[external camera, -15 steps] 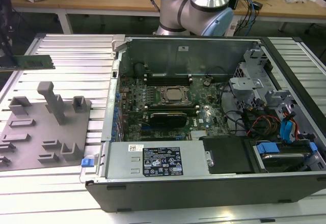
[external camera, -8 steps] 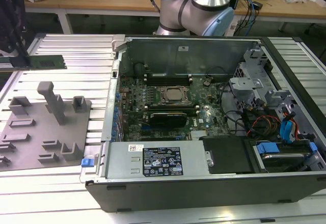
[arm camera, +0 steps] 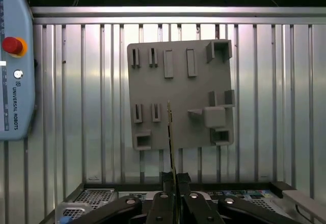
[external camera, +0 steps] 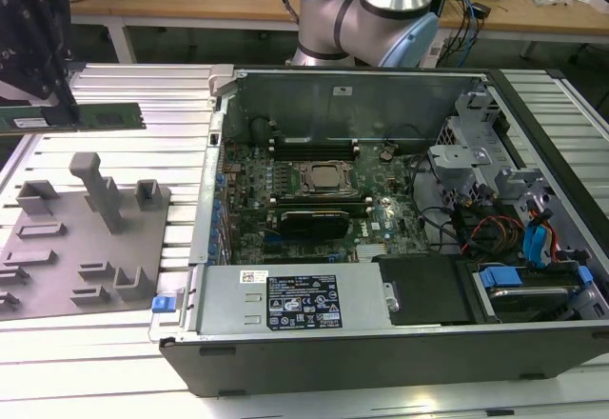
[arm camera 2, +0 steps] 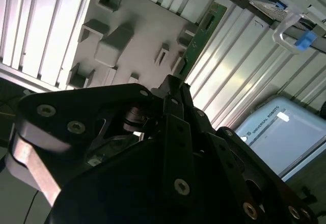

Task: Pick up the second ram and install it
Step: 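Pick up the second ram and move it above second insertion slot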

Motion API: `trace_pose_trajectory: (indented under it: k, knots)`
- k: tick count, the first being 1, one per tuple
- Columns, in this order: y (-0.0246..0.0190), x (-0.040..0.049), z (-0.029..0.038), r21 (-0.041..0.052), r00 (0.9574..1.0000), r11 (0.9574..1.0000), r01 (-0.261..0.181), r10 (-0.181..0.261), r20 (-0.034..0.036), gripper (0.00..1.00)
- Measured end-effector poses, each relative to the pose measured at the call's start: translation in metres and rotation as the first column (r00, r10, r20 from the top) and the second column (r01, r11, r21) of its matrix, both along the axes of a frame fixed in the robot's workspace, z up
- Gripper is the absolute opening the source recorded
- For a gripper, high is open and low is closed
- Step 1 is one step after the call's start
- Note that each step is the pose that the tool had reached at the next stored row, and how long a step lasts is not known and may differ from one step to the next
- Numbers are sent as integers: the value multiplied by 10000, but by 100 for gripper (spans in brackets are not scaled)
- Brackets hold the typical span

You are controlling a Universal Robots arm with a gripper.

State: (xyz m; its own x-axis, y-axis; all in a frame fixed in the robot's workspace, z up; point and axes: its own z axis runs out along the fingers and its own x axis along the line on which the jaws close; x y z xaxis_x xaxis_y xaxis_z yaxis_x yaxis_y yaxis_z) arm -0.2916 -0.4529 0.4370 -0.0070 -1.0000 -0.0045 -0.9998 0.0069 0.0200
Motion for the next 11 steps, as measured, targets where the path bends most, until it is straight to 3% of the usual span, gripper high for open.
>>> trace_pose_trajectory:
  k: [7, 11]
  knots:
    - [0, 146, 0, 0, 10000, 10000, 0, 0, -1, 14]
    - [0, 273, 0, -1, 10000, 10000, 1, -1, -1, 14]
